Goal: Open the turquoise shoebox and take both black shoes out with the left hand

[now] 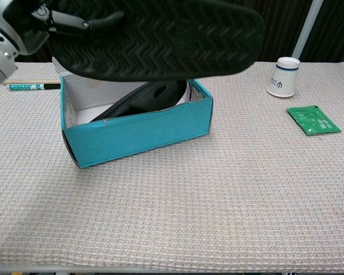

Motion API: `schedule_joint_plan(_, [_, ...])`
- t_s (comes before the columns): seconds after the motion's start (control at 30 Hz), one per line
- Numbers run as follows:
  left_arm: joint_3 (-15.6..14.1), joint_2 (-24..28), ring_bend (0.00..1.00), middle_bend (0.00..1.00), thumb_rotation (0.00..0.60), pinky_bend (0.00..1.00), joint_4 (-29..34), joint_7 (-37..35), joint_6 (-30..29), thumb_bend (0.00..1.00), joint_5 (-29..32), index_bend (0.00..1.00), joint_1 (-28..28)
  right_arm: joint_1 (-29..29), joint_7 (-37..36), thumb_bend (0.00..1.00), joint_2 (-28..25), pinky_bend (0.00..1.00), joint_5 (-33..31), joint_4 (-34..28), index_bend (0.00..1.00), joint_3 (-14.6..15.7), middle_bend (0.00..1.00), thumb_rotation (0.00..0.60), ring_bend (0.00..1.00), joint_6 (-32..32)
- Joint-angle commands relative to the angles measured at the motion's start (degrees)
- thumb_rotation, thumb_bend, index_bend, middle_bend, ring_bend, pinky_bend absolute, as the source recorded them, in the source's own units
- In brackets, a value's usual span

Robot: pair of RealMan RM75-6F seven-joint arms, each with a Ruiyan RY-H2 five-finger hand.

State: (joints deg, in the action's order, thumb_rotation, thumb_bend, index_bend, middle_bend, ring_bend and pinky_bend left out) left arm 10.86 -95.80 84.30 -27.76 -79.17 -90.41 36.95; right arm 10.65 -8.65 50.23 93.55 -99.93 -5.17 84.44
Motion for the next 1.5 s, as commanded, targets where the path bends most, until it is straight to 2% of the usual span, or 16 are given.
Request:
schedule_joint_plan(0.03, [-2.1, -2.2, 0.63, 0.72, 0.6, 0.79, -1.3, 3.4, 1.2, 0.47, -0.9, 0.66, 0.3, 0.1, -0.2, 0.24, 0.2, 0.03, 0.0, 0.3, 0.0, 0.2, 0.1, 0.6, 0.0, -0.3])
schedule_joint_plan(0.1, [-3.0, -2.5, 0.58, 0.7, 0.6, 0.72, -1.9, 5.2, 2.6, 0.47, -0.6, 0.64, 0.4, 0.0, -0.3, 0.24, 0.4, 0.03, -0.1, 0.6, 0.0, 0.3, 0.1, 0.6, 0.0, -0.4])
schedule_joint_plan(0.2, [-4.4, -2.6, 0.45, 0.61, 0.6, 0.57, -2.2, 8.0, 5.5, 0.47, 0.1, 0.56, 0.7, -0.1, -0.7, 0.24, 0.5, 0.03, -0.4, 0.8, 0.0, 0.4, 0.1, 0.6, 0.0, -0.3])
schedule_joint_plan(0.33, [-5.5, -2.2, 0.22, 0.4, 0.6, 0.34, -1.5, 12.0, 10.7, 0.42, 2.2, 0.39, 1.7, -0.1, -0.9, 0.24, 0.5, 0.03, -0.3, 1.0, 0.0, 0.4, 0.1, 0.6, 0.0, -0.2])
schedule_joint_plan(0.43, [-5.5, -1.1, 0.04, 0.21, 0.6, 0.15, 0.3, 16.2, 13.7, 0.33, 4.5, 0.21, 2.0, -0.2, -1.1, 0.24, 0.6, 0.03, -0.2, 1.1, 0.0, 0.6, 0.1, 0.6, 0.0, -0.1])
schedule_joint_plan(0.5, [-4.8, -1.0, 0.0, 0.12, 0.6, 0.07, 1.0, 19.3, 13.2, 0.26, 5.6, 0.14, 1.7, -0.2, -1.1, 0.24, 0.5, 0.03, -0.2, 1.2, 0.0, 0.6, 0.1, 0.6, 0.0, 0.1])
schedule_joint_plan(0.77, [-2.8, 3.4, 0.0, 0.08, 0.594, 0.04, 6.2, 23.9, 15.0, 0.2, 10.3, 0.1, 1.0, -0.4, -1.4, 0.24, 0.7, 0.03, -0.1, 1.5, 0.0, 0.7, 0.1, 0.6, 0.0, 0.5])
schedule_joint_plan(0.93, [1.9, 8.1, 0.0, 0.08, 0.6, 0.05, 10.9, 23.0, 16.5, 0.2, 16.1, 0.1, 1.2, -0.6, -1.6, 0.24, 0.5, 0.03, 0.0, 1.6, 0.0, 0.7, 0.1, 0.6, 0.0, 0.8])
schedule_joint_plan(1.07, [5.0, 8.9, 0.0, 0.08, 0.6, 0.08, 10.8, 25.9, 21.1, 0.2, 21.9, 0.11, 4.2, -0.7, -1.4, 0.24, 0.3, 0.03, 0.3, 1.3, 0.0, 0.7, 0.1, 0.6, 0.0, 1.3])
schedule_joint_plan(1.27, [6.9, 5.3, 0.0, 0.11, 0.6, 0.15, 6.4, 37.1, 26.8, 0.2, 31.9, 0.15, 10.8, -0.9, -1.0, 0.24, -0.3, 0.03, 0.7, 0.7, 0.0, 0.8, 0.1, 0.6, 0.0, 1.6])
schedule_joint_plan(1.5, [8.5, 1.0, 0.05, 0.11, 0.6, 0.18, 1.8, 41.4, 28.4, 0.2, 39.6, 0.15, 15.3, -1.4, -1.0, 0.24, -0.7, 0.03, 0.4, 0.6, 0.0, 1.0, 0.1, 0.6, 0.0, 2.1])
